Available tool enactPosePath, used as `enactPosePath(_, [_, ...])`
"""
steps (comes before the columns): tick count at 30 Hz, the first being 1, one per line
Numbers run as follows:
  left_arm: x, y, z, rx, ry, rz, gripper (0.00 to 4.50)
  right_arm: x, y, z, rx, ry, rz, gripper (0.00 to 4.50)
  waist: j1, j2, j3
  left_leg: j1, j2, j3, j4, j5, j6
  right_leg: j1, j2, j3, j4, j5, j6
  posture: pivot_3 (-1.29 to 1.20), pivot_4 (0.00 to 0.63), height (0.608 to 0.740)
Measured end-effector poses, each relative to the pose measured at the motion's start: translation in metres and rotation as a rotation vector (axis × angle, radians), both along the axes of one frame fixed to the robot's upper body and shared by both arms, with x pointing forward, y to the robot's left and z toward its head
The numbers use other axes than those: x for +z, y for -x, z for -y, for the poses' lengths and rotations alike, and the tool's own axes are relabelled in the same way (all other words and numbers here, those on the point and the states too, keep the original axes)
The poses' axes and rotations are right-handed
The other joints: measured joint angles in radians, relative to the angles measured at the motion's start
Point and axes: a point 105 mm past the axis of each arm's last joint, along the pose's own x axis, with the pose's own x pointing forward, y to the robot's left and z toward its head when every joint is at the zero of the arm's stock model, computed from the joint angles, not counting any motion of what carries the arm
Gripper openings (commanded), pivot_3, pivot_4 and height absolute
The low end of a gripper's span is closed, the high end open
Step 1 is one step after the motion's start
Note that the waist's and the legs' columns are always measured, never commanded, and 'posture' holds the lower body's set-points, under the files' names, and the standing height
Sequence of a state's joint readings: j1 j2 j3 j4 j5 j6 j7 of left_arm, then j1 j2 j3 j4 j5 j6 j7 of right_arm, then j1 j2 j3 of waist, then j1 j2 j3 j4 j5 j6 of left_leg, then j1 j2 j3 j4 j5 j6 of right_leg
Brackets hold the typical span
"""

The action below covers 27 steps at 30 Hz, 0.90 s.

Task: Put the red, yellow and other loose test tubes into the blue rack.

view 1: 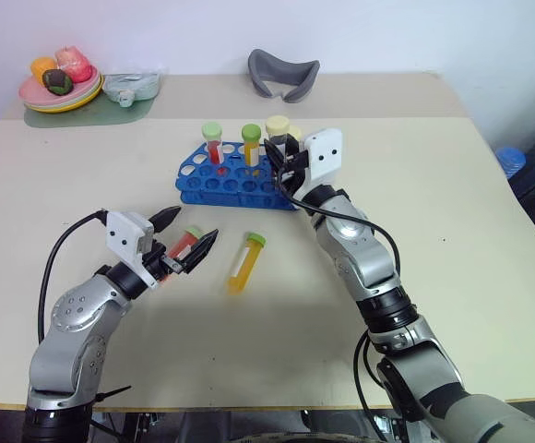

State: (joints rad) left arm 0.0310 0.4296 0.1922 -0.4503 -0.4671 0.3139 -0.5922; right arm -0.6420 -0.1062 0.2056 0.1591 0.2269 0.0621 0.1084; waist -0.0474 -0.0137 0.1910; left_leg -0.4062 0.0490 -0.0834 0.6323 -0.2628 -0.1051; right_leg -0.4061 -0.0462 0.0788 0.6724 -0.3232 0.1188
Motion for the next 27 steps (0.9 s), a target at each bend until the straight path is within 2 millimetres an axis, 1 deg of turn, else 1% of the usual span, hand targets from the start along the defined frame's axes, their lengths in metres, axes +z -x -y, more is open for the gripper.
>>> enactPosePath(3, [0.001,0.002,0.001,-0.009,0.010,0.015,4.50,-0.006,-0.005,0.007,-0.032,-0.006,0.000,0.86,0.000,0.000,0.000,0.000,0.000,0.000,0.000,-0.001,0.001,0.000,0.000,0.000,0.001,0.000,0.000,0.00,0.150,0.740])
enactPosePath(6, [0.000,0.004,0.001,-0.012,0.017,0.022,4.50,-0.011,-0.007,0.009,-0.036,-0.010,-0.003,0.86,-0.004,0.000,0.000,0.001,0.000,0.000,0.000,-0.001,0.001,0.000,0.000,0.000,0.001,0.000,0.000,0.00,0.150,0.740])
enactPosePath(13, [-0.007,0.006,0.001,-0.024,0.022,-0.002,4.50,-0.016,-0.006,0.001,-0.013,-0.017,0.007,0.86,-0.023,0.000,0.000,0.002,0.000,0.000,0.000,0.000,0.001,0.000,0.000,0.000,0.005,0.000,0.000,0.00,0.150,0.740])
enactPosePath(21, [-0.009,0.008,0.002,-0.042,0.022,-0.006,4.50,-0.019,-0.005,-0.004,0.011,-0.013,0.007,0.86,-0.024,0.000,0.000,0.007,0.000,0.001,0.000,0.000,0.000,0.002,0.001,0.002,0.008,0.000,0.000,0.00,0.150,0.740])
enactPosePath(27, [-0.011,0.009,0.000,-0.038,0.023,-0.012,4.50,-0.029,-0.008,-0.007,0.016,-0.007,-0.030,0.86,-0.024,0.000,0.000,0.007,0.000,0.001,0.000,0.000,0.000,0.002,0.001,0.002,0.008,0.000,0.000,0.00,0.150,0.740])
